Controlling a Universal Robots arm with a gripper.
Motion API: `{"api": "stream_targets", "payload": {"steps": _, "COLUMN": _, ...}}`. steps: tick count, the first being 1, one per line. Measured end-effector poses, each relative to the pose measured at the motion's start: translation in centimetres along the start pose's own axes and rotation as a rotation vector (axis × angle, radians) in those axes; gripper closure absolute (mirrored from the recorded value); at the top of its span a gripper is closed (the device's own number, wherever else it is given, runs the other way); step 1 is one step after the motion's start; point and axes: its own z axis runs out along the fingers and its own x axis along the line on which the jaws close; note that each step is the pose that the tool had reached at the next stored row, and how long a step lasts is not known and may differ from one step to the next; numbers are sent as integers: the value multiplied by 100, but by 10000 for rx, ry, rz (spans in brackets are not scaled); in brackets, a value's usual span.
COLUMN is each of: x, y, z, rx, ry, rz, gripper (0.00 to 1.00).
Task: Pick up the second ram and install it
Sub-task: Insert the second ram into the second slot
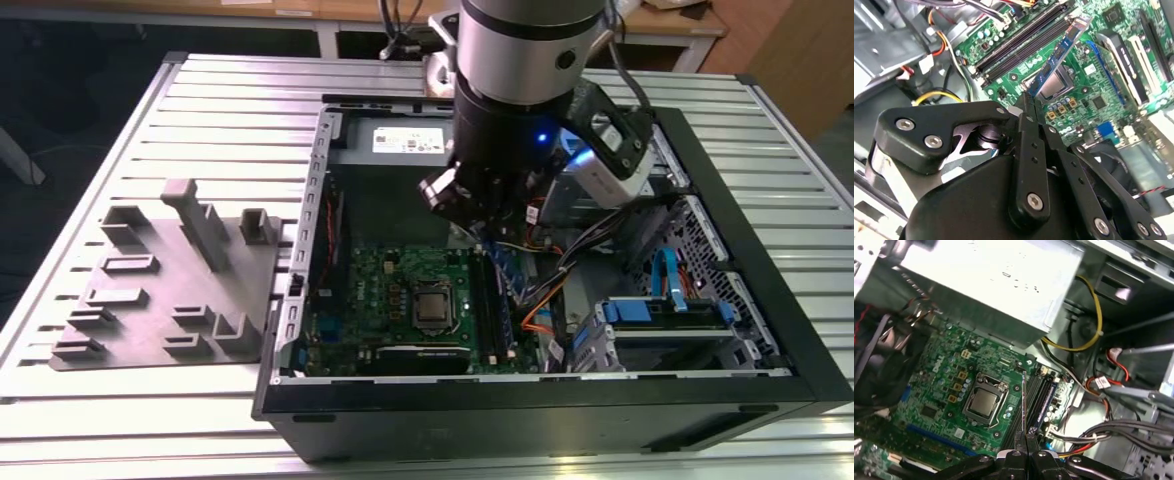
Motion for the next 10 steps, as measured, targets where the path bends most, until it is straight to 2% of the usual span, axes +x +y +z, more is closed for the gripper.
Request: {"api": "stream_targets", "payload": {"steps": 10, "x": 1, "y": 0, "z": 7, "rx": 152, "ry": -85, "rz": 1807, "gripper": 92}}
